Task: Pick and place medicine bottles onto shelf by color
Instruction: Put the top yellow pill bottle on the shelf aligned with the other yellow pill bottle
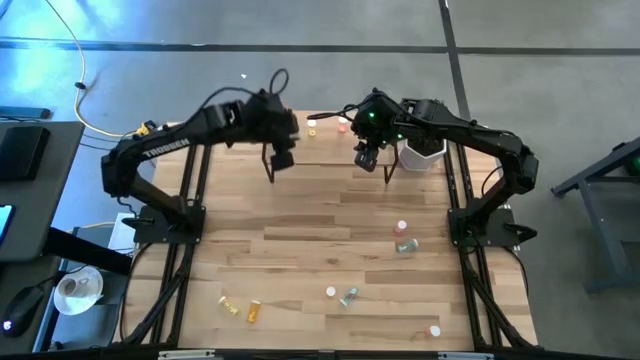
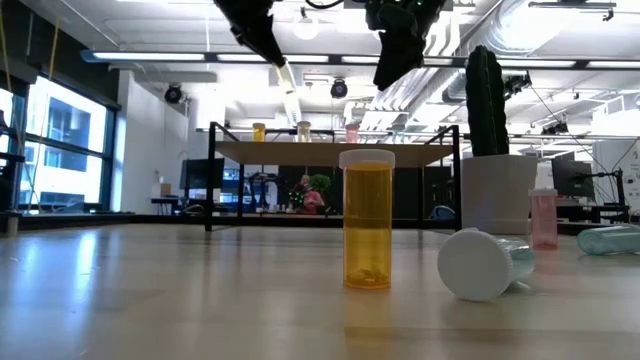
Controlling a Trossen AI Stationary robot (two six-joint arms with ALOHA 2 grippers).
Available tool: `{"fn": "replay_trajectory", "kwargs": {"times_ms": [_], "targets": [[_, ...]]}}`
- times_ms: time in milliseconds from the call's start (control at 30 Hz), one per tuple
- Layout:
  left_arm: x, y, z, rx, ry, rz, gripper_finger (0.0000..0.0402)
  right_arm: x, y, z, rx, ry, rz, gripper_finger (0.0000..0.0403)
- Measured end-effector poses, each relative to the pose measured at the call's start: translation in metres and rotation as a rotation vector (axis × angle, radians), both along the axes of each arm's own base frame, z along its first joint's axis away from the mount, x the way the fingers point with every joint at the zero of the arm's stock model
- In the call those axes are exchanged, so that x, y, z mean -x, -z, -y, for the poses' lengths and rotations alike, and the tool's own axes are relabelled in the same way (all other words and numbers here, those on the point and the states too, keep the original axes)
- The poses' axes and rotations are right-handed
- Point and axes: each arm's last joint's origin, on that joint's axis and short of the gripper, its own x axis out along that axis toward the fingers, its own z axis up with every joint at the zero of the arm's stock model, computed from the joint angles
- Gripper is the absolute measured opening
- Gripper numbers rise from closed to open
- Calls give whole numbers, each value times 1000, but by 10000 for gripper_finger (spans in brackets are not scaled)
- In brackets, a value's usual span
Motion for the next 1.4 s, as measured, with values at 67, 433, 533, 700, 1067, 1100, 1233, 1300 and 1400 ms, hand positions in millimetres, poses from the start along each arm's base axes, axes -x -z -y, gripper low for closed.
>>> {"fn": "replay_trajectory", "kwargs": {"times_ms": [67, 433, 533, 700, 1067, 1100, 1233, 1300, 1400], "targets": [[-1, -7, -6, 3, -13, 0, 117, 0, 0, 0, 2, 0, 4, 163], [-31, -8, -30, 94, 1, -76, 117, 0, -1, 0, 0, 4, 6, 163], [-39, 2, -36, 144, 1, -125, 117, 0, -1, 0, 2, 5, 5, 163], [-52, 23, -43, 186, -1, -195, 117, 0, -1, 0, 2, 4, 5, 163], [-58, 48, -60, 222, -12, -272, 117, 0, -1, 1, 12, 13, 1, 163], [-58, 48, -61, 223, -15, -273, 117, 0, -1, 1, 13, 13, 1, 163], [-56, 48, -63, 216, -10, -276, 117, 0, -1, 1, 13, 14, 1, 163], [-55, 48, -65, 225, -10, -270, 117, 0, 0, 1, 13, 14, 0, 163], [-55, 48, -66, 269, 29, -236, 117, 0, 0, 1, 13, 14, 0, 163]]}}
